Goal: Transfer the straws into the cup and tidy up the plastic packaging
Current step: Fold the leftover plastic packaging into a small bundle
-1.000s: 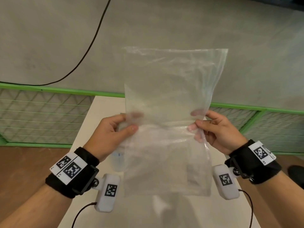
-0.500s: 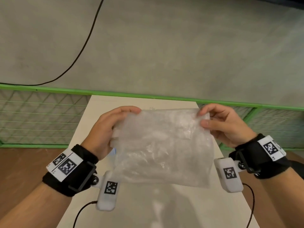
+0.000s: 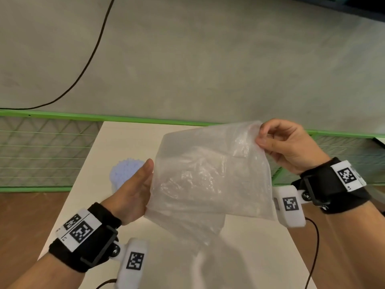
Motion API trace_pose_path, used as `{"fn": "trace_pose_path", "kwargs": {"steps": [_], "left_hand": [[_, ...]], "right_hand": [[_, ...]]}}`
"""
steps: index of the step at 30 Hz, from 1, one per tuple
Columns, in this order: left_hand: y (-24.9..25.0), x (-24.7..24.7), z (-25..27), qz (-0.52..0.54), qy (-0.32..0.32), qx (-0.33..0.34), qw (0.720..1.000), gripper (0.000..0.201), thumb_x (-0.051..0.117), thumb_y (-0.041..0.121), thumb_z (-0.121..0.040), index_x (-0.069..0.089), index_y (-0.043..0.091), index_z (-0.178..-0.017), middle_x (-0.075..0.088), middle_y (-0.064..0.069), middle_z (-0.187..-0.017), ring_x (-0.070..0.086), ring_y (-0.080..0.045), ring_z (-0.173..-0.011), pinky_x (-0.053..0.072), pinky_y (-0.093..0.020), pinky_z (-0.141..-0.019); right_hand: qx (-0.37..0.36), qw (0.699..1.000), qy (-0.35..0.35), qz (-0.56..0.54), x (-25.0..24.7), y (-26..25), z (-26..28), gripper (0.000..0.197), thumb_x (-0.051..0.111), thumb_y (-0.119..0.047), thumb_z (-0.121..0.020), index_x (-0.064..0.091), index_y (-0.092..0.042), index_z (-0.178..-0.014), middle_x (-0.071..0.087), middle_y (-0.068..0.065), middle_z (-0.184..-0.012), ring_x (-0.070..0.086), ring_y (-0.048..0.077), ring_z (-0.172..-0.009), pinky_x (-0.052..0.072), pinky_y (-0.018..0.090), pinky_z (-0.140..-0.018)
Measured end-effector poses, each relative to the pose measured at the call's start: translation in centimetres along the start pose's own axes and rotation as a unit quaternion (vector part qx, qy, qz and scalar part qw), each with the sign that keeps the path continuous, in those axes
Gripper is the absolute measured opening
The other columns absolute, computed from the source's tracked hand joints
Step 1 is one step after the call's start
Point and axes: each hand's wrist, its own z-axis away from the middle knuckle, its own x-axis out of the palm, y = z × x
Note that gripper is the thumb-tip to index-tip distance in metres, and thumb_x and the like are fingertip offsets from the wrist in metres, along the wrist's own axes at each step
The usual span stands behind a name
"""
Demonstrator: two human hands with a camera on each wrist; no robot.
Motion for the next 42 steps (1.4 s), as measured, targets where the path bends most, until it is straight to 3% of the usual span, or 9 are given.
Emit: {"fn": "trace_pose_path", "kwargs": {"steps": [8,11,14,16,21,26,29,32,42], "left_hand": [[1.3,0.8,-0.6,-0.193,-0.013,-0.005,0.981,0.071,0.086,0.055,-0.054,0.072,0.001,-0.098,0.071,-0.021,-0.098,0.067,-0.03,-0.095,0.051,-0.036,-0.082],[1.1,1.2,-0.9,-0.184,0.002,-0.007,0.983,0.034,0.072,0.025,-0.077,0.074,0.018,-0.11,0.073,-0.011,-0.112,0.068,-0.026,-0.106,0.055,-0.024,-0.086],[0.7,1.7,-1.2,-0.216,0.047,0.027,0.975,0.032,0.056,0.004,-0.094,0.069,0.02,-0.119,0.072,0.001,-0.116,0.066,-0.014,-0.112,0.053,-0.019,-0.088],[0.5,2.0,-1.3,-0.237,0.064,0.04,0.969,0.034,0.049,0.002,-0.097,0.066,0.018,-0.121,0.071,0.003,-0.117,0.065,-0.011,-0.113,0.052,-0.016,-0.087],[0.5,1.9,-0.9,-0.251,0.058,0.039,0.966,0.035,0.048,0.003,-0.097,0.065,0.02,-0.124,0.067,0.01,-0.124,0.058,-0.007,-0.121,0.048,-0.024,-0.101],[0.5,1.8,-0.6,-0.262,0.036,0.024,0.964,0.038,0.069,0.027,-0.087,0.066,0.013,-0.122,0.066,0.001,-0.127,0.057,-0.014,-0.124,0.044,-0.03,-0.107],[0.2,0.8,-0.5,-0.263,0.048,-0.008,0.964,0.081,0.078,0.066,-0.06,0.066,0.017,-0.124,0.059,-0.005,-0.136,0.048,-0.022,-0.133,0.031,-0.047,-0.116],[0.1,0.4,-0.4,-0.271,0.045,-0.013,0.962,0.072,0.073,0.073,-0.058,0.072,0.03,-0.114,0.063,0.01,-0.13,0.051,-0.005,-0.129,0.03,-0.039,-0.117],[-0.3,2.2,-1.3,-0.079,0.036,-0.024,0.996,0.092,0.067,0.092,-0.026,0.081,0.025,-0.088,0.076,-0.003,-0.099,0.072,-0.014,-0.091,0.054,-0.021,-0.07]], "right_hand": [[0.009,0.99,0.013,0.143,-1.7,1.1,0.4,0.026,0.086,-0.038,-0.063,0.078,-0.022,-0.082,0.075,-0.002,-0.086,0.07,0.008,-0.081,0.054,0.017,-0.078],[0.011,0.997,0.045,0.057,-1.2,1.5,0.7,0.019,0.069,-0.02,-0.082,0.072,-0.018,-0.101,0.072,-0.007,-0.084,0.066,0.003,-0.074,0.052,0.013,-0.07],[0.042,0.998,0.038,0.033,0.1,2.7,1.8,0.04,0.054,-0.018,-0.097,0.048,-0.024,-0.136,0.058,-0.009,-0.128,0.061,-0.006,-0.102,0.05,0.012,-0.082],[0.085,0.996,-0.009,0.015,0.2,3.9,2.6,0.061,0.067,-0.036,-0.089,0.038,-0.041,-0.143,0.038,-0.005,-0.151,0.046,0.01,-0.133,0.046,0.035,-0.104],[0.112,0.994,0.008,-0.005,-0.3,4.5,3.1,0.055,0.06,-0.001,-0.087,0.048,-0.03,-0.132,0.07,0.01,-0.097,0.067,0.02,-0.08,0.059,0.029,-0.068],[0.032,0.993,0.107,0.031,0.4,4.1,3.0,0.054,0.043,0.013,-0.094,0.073,-0.02,-0.064,0.074,-0.004,-0.087,0.068,0.01,-0.073,0.058,0.027,-0.061],[0.034,0.997,0.073,0.014,0.1,3.6,3.2,0.033,0.05,-0.008,-0.093,0.079,-0.024,-0.091,0.07,-0.003,-0.112,0.066,0.013,-0.093,0.06,0.036,-0.071],[0.048,0.998,0.04,-0.032,-0.5,2.8,3.4,0.037,0.063,-0.02,-0.082,0.071,-0.026,-0.117,0.061,-0.003,-0.13,0.066,0.015,-0.101,0.06,0.036,-0.077],[0.065,0.993,-0.065,-0.078,-0.3,3.4,4.4,0.088,0.058,0.014,-0.077,0.033,-0.027,-0.151,0.044,0.004,-0.15,0.053,0.026,-0.127,0.051,0.037,-0.097]]}}
